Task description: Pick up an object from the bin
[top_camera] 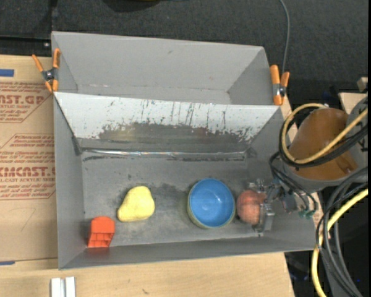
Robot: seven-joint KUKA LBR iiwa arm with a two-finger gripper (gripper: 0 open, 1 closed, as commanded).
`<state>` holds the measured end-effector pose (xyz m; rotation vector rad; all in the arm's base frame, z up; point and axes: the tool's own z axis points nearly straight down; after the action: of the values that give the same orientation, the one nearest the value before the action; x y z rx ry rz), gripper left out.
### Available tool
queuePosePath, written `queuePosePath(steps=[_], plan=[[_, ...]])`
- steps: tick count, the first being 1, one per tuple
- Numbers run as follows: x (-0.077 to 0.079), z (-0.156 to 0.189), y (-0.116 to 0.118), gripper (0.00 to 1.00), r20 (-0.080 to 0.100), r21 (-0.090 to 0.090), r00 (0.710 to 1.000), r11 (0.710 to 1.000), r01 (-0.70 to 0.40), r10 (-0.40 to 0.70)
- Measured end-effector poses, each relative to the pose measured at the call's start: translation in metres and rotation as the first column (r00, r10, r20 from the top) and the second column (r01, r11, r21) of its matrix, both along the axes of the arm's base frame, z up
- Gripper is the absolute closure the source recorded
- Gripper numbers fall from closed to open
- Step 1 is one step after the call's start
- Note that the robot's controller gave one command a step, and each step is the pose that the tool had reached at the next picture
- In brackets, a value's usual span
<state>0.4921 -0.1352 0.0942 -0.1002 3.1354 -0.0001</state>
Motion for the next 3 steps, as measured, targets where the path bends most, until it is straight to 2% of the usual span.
queuePosePath(steps=[3], plan=[[-0.001,0.019,0.001,1.00,-0.004,0.001,1.000,1.000,0.000,0.000]])
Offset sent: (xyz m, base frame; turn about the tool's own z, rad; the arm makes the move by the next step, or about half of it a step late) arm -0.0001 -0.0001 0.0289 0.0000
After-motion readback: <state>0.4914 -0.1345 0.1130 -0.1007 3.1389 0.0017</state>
